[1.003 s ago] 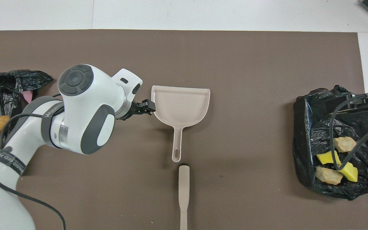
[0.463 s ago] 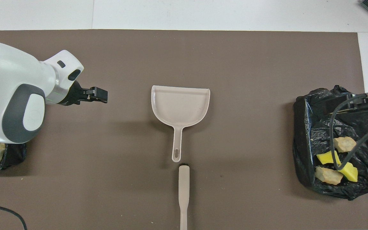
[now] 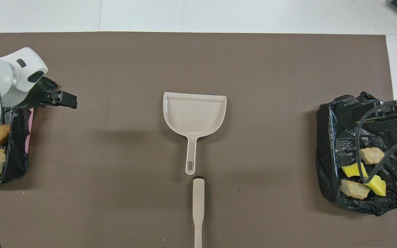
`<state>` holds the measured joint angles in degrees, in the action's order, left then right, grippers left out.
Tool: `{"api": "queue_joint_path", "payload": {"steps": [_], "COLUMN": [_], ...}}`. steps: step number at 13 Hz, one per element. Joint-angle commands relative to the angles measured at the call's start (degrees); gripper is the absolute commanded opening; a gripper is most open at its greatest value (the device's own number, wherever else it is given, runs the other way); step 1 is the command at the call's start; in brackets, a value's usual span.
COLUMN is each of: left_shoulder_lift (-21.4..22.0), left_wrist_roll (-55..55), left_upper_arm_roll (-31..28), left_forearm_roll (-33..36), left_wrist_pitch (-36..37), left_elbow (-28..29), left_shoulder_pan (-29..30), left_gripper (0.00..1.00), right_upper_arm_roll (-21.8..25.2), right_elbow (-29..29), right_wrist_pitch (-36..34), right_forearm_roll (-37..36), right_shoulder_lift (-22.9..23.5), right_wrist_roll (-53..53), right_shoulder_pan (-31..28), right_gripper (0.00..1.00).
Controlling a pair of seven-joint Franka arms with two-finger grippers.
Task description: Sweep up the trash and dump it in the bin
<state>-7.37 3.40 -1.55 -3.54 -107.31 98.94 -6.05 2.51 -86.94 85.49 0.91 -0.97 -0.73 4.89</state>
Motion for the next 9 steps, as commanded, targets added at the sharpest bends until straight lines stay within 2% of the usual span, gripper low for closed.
{"api": "queue_joint_path", "payload": {"steps": [1,7,9], "left_shoulder_lift": [2.3,6.7,7.1], "left_wrist_roll": [0.1,-0.2,-0.2], "left_upper_arm_roll": [0.4,0.0,0.1], "left_forearm_roll": [1.4,1.4,1.6], "left_wrist_pitch": [4.1,10.4,14.1], "left_elbow": [-1.6,-1.9,-4.6], "left_shoulder_pan": [1.8,3.9,3.9], "left_gripper": [1.0,1.0,1.0], "right_upper_arm_roll": [-0.2,-0.2,-0.2], "right_elbow": [-1.6,-1.6,-1.6], "right_wrist_pitch": [1.0,1.0,1.0], "right_forearm_roll": [0.6,0.6,0.6], "right_shoulder_lift": [-1.2,-1.2,-1.2], "right_wrist_roll": [1.7,1.7,1.7], "right_shoulder_pan": [-0.7,-0.7,-0.7], "right_gripper": [1.0,1.0,1.0]}}
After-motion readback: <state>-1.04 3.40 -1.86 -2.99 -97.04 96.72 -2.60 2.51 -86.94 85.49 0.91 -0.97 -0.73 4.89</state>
